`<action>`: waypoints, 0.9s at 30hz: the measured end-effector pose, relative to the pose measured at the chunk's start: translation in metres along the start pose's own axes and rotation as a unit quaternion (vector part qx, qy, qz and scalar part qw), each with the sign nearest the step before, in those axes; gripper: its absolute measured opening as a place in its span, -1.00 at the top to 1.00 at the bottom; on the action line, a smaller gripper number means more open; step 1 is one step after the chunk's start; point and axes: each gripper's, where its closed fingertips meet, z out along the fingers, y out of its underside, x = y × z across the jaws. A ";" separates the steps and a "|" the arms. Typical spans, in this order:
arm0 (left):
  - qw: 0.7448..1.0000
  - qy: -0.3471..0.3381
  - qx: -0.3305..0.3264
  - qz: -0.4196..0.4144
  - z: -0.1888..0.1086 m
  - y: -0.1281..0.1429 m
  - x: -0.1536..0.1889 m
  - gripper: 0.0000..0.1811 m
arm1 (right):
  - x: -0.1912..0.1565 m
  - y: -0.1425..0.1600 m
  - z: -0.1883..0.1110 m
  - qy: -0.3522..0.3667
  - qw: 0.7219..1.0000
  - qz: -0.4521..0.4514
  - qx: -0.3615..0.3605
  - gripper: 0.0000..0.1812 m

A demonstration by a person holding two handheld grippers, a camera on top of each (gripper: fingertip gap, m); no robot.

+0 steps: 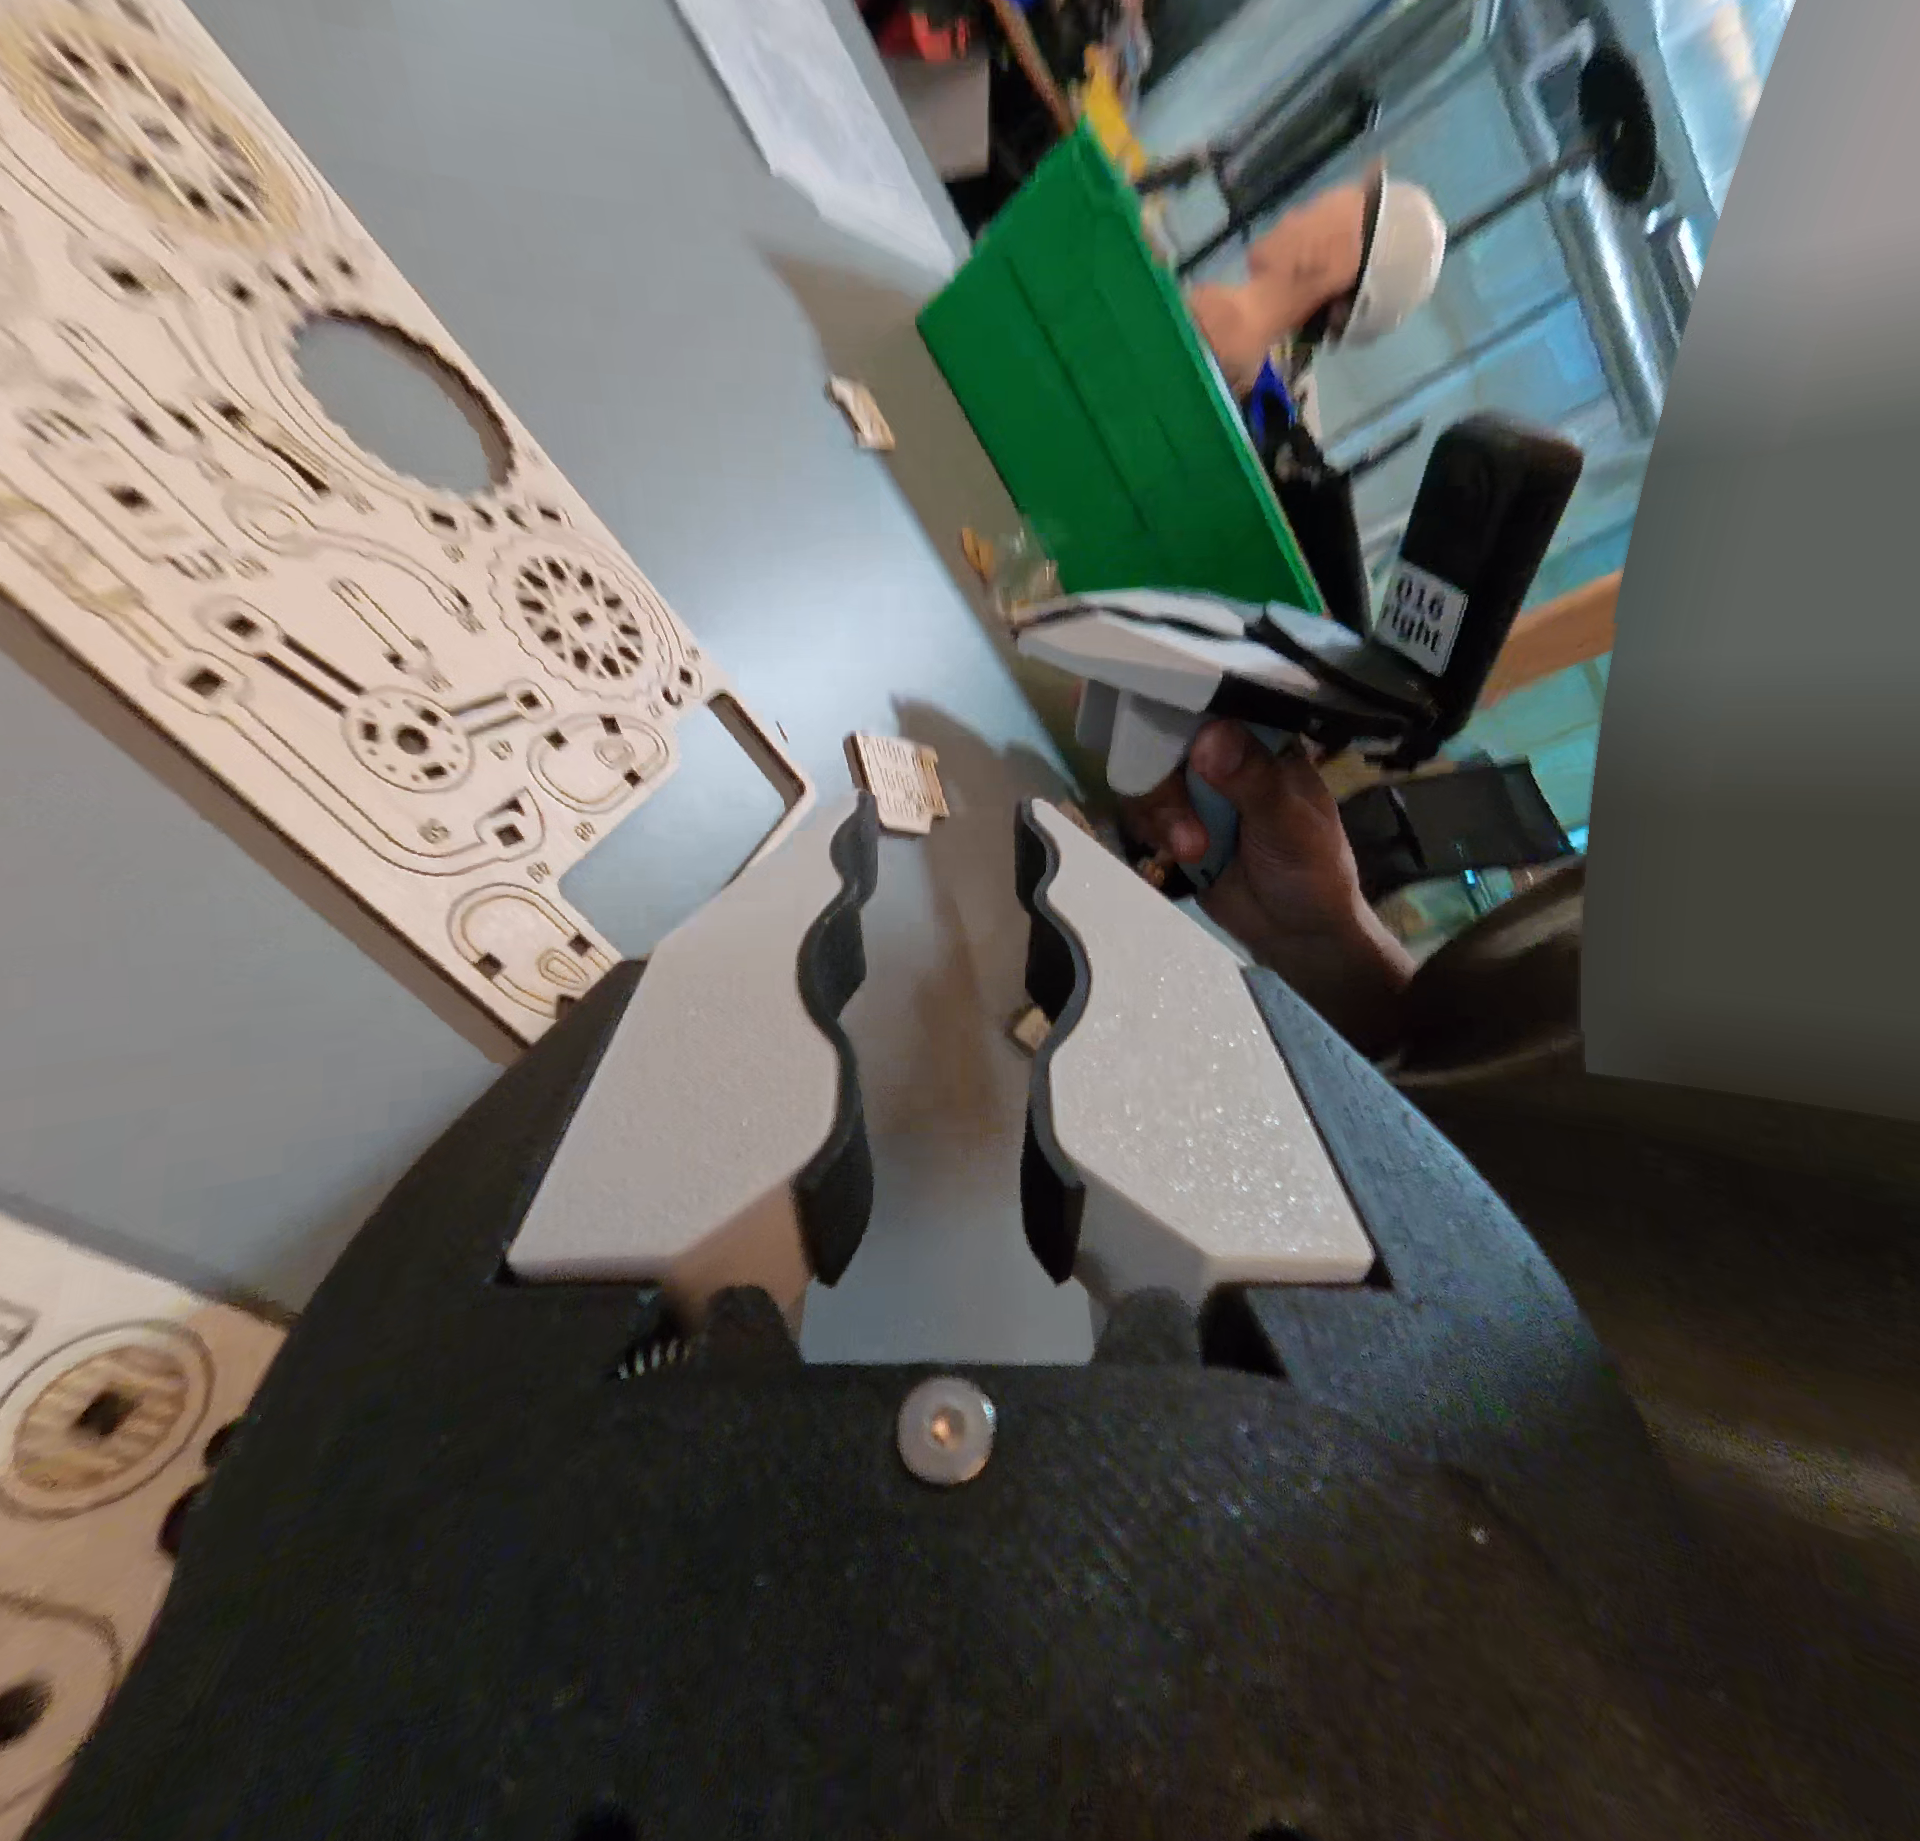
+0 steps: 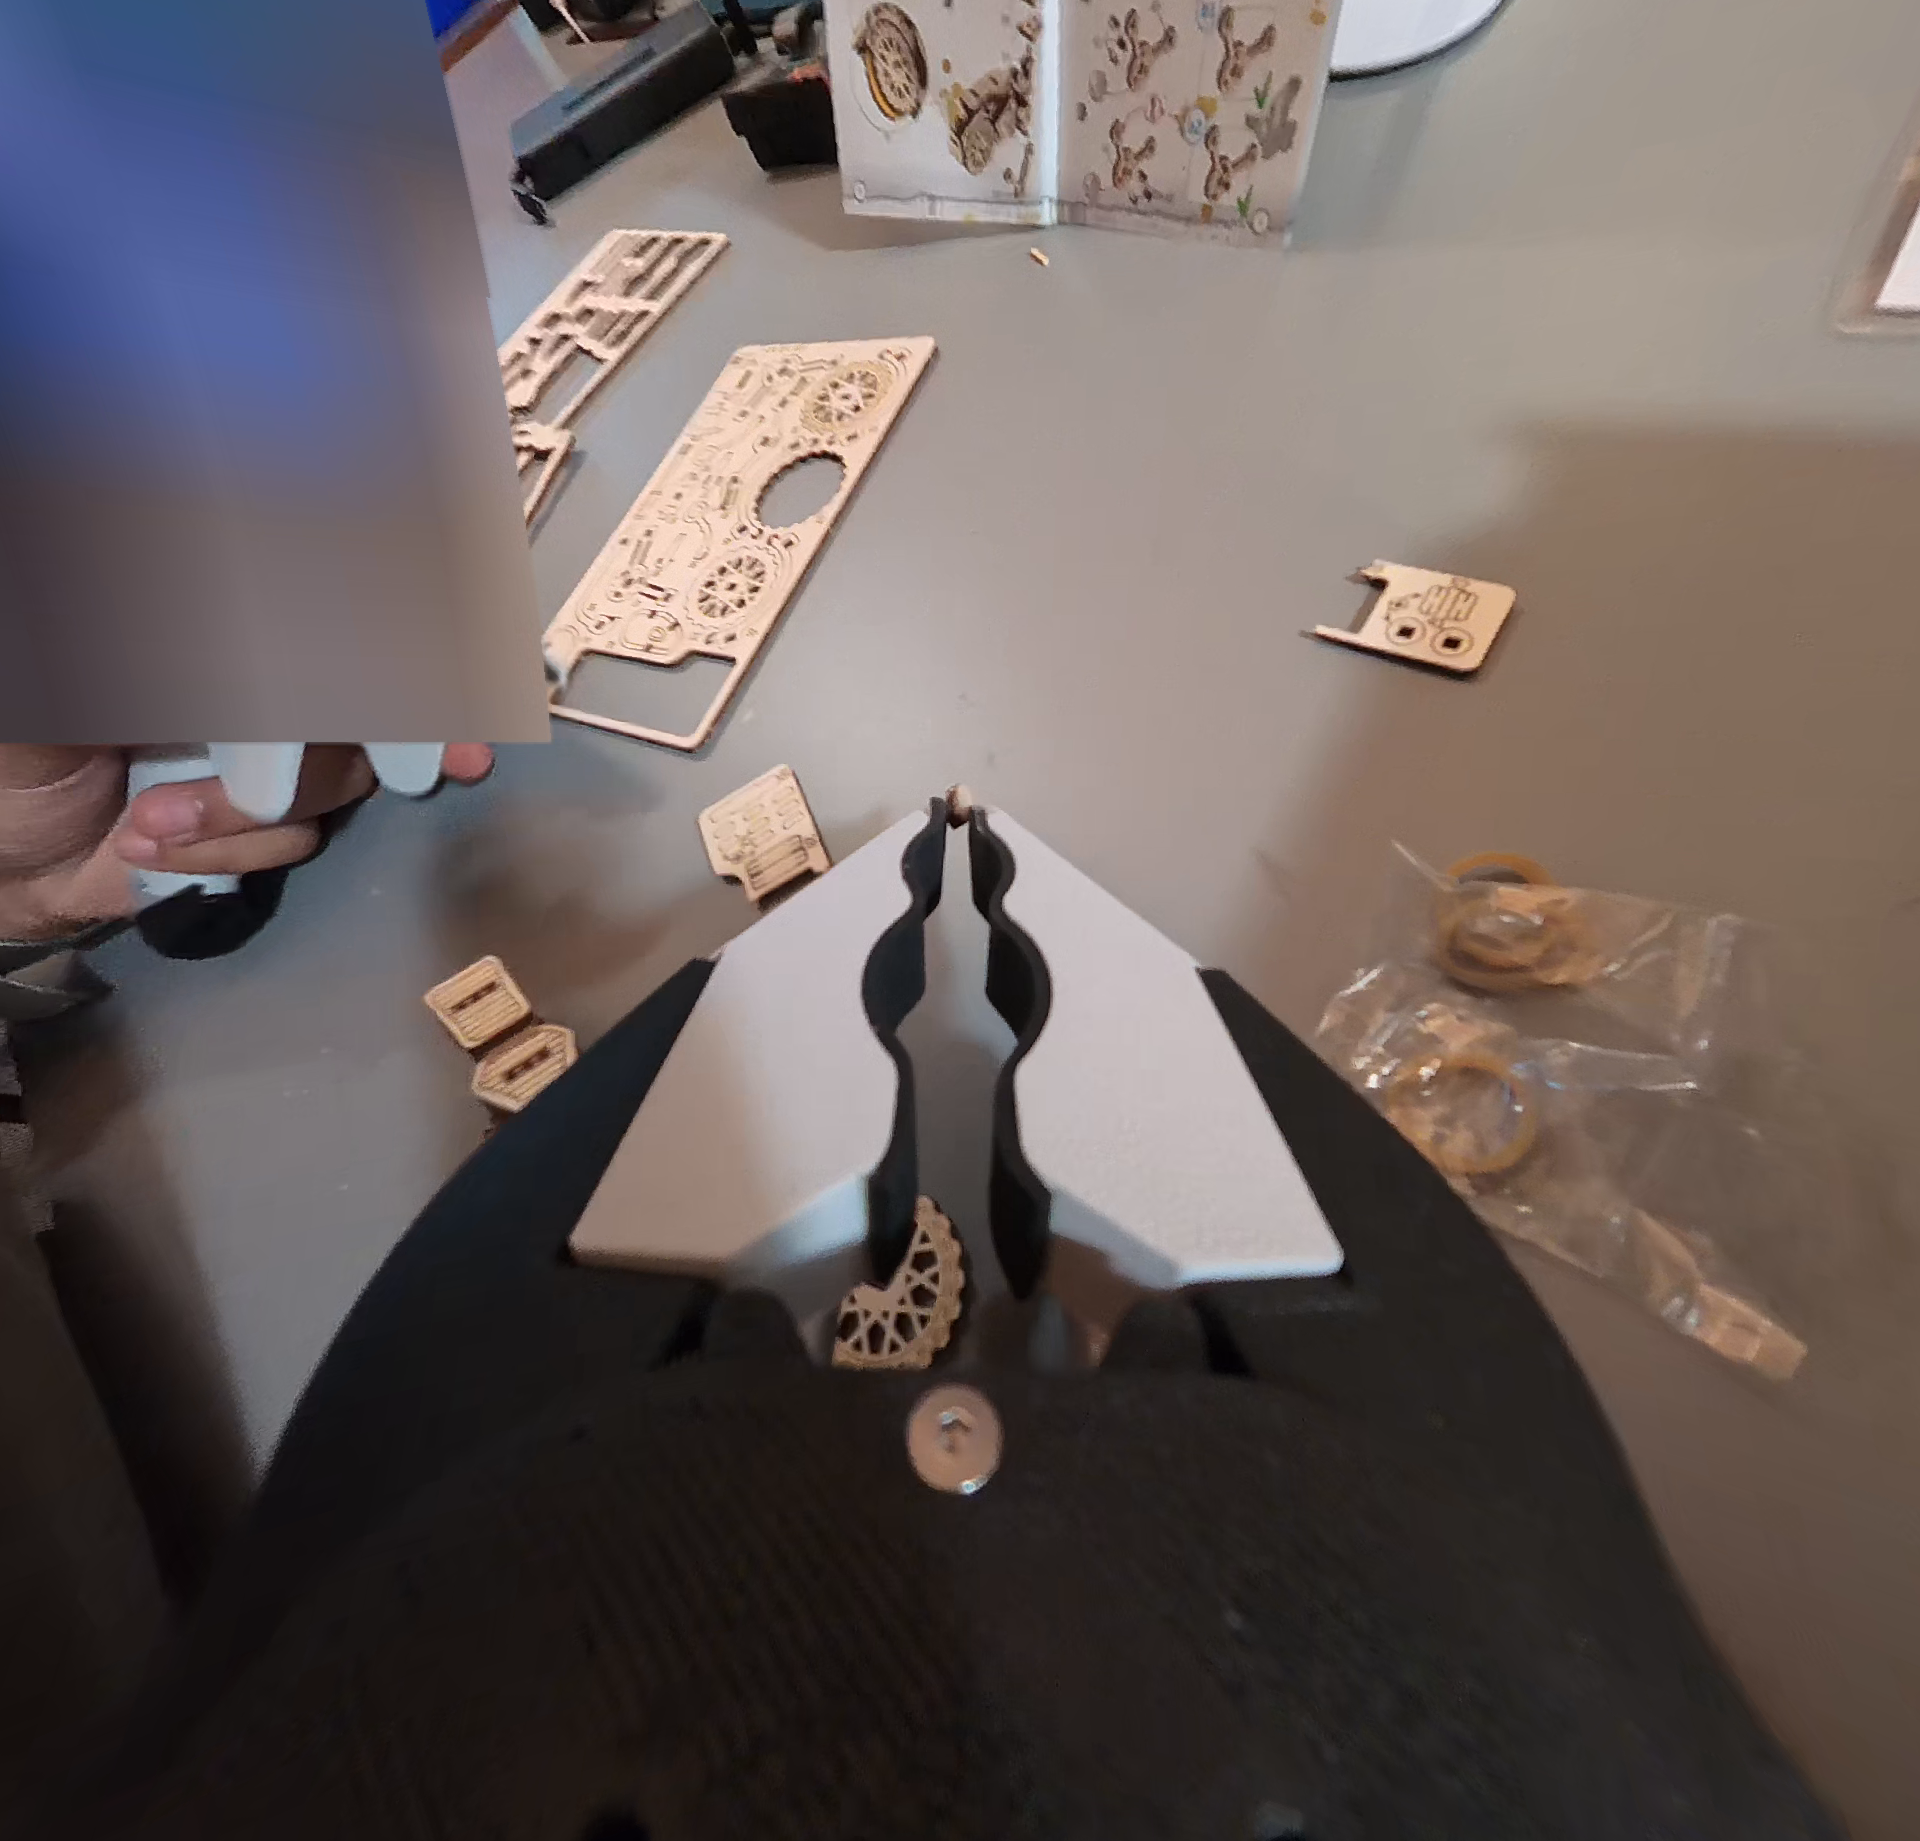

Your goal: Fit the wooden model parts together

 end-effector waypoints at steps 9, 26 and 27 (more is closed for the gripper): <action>0.998 0.003 0.006 0.058 -0.002 0.007 0.015 0.76 | -0.007 -0.016 -0.034 0.004 0.995 -0.067 0.079 0.98; 0.976 -0.043 0.011 0.213 0.031 0.010 0.087 0.74 | 0.019 0.011 -0.176 0.172 0.969 -0.126 0.121 0.98; 0.974 -0.039 0.004 0.224 0.040 0.014 0.098 0.74 | 0.023 0.015 -0.180 0.183 0.968 -0.129 0.115 0.98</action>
